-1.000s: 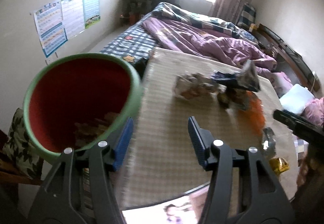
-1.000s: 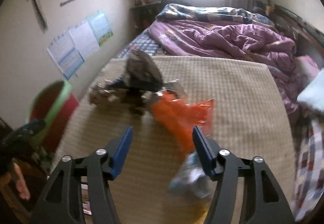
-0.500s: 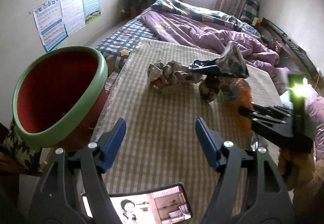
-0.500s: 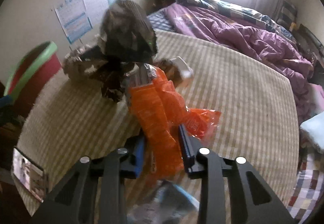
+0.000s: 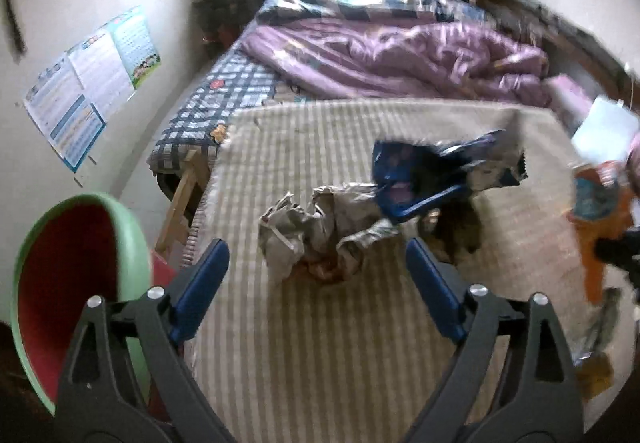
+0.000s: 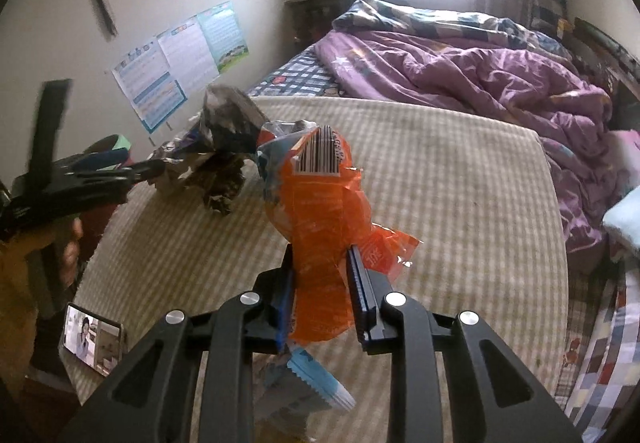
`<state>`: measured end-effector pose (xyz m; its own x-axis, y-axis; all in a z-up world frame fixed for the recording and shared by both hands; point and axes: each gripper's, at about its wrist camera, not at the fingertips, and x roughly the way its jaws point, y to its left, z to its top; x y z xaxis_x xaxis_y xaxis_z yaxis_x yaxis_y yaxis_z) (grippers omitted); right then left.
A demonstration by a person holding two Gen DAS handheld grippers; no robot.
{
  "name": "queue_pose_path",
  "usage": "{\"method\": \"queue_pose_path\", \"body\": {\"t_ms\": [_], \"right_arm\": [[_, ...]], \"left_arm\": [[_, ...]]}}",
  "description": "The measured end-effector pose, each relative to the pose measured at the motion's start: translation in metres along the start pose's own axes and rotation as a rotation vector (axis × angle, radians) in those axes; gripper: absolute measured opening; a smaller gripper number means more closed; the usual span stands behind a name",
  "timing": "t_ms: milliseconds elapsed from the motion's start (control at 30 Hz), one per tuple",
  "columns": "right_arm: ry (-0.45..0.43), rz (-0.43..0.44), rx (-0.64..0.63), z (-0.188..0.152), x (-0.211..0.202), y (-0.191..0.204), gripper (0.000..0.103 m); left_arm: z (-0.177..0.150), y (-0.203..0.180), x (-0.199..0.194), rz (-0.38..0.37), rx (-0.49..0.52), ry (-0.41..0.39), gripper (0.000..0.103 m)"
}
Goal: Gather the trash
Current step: 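Grasp the crumpled beige paper with the left tool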
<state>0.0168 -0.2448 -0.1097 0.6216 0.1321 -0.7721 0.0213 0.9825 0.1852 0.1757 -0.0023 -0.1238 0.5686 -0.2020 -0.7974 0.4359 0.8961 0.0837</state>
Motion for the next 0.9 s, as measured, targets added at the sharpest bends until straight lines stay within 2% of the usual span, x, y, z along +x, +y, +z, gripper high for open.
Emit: {"method": "queue_pose_path", "body": {"t_ms": [133,167,200,267,400,467,667,767,900], "right_arm": [[0.004,-0.002,0.019,-0.002,0.000,-0.009,0.024],[0.008,-0.001,0.024,-0.002,0.001,-0.011,0.024],[0.010,-0.001,0.027,-0.002,0.002,-0.012,0.024],[0.012,0.004,0.031,-0.004,0.003,-0.010,0.024],[0.020,0.022,0.029,-0.003,0.008,-0.005,0.025],[0.022,0.026,0.027,-0.003,0.010,-0.004,0.025],[-0.014,0.024,0.013,0.001,0.003,0.003,0.025],[-0.028,0.012,0.020,0.001,0.001,0.003,0.025],[-0.048,-0.006,0.043,0.001,-0.005,0.000,0.025]], "left_arm": [[0.005,-0.001,0.023,-0.004,0.009,0.045,0.087],[0.006,-0.001,0.026,-0.014,0.007,0.051,0.081],[0.006,-0.002,0.028,-0.019,0.008,0.064,0.069],[0.005,-0.002,0.029,-0.014,0.012,0.071,0.065],[0.001,-0.001,0.024,-0.005,0.018,0.069,0.049],[0.002,0.000,0.021,-0.001,0.006,0.069,0.045],[-0.003,0.004,-0.015,-0.038,-0.075,0.017,0.044],[-0.009,-0.003,-0.025,-0.052,-0.090,0.041,0.044],[-0.017,-0.012,-0.024,-0.067,-0.088,0.063,0.053]]}}
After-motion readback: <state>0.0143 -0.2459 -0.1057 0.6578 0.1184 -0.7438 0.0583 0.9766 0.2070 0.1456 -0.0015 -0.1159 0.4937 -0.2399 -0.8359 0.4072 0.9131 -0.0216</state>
